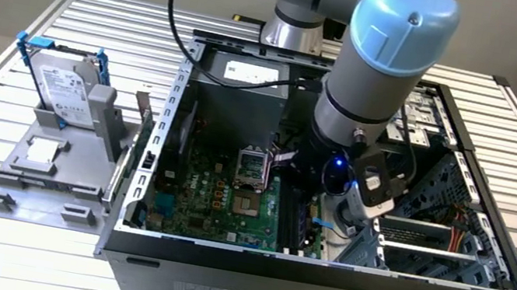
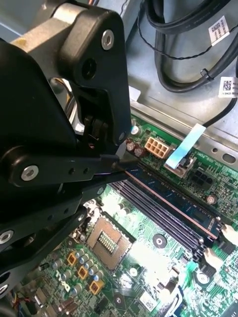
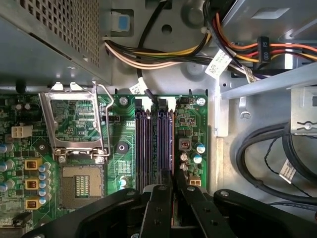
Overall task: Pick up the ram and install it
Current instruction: 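Insert the ram into the slot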
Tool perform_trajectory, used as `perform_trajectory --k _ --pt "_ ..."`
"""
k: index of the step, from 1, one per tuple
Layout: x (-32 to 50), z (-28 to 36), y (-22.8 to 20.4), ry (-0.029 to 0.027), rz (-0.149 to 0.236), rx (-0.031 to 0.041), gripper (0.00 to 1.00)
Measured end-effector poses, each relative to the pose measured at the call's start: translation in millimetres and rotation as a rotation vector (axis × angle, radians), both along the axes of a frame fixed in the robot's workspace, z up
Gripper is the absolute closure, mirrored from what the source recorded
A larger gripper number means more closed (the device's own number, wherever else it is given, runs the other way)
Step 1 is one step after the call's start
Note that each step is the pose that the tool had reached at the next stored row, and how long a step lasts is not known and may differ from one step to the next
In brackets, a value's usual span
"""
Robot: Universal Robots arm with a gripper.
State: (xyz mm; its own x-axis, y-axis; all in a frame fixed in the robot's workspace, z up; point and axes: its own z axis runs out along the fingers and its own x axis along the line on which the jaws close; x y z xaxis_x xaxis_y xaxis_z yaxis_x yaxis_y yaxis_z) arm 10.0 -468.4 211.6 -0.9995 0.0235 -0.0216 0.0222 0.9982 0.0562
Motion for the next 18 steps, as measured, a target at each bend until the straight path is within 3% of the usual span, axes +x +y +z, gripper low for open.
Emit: perform_trajectory --k 9,10,14,18 --pt "0.0 -1.0 0.0 0.0001 0.0 -0.0001 1.0" --pt "0.0 -1.1 0.0 0.0001 0.0 0.0001 0.0" --pt "0.0 -0.4 0.0 0.0 0.0 -0.0014 0.0" --pt "-0.1 17.4 0.0 0.0003 -0.002 -0.0017 0.0"
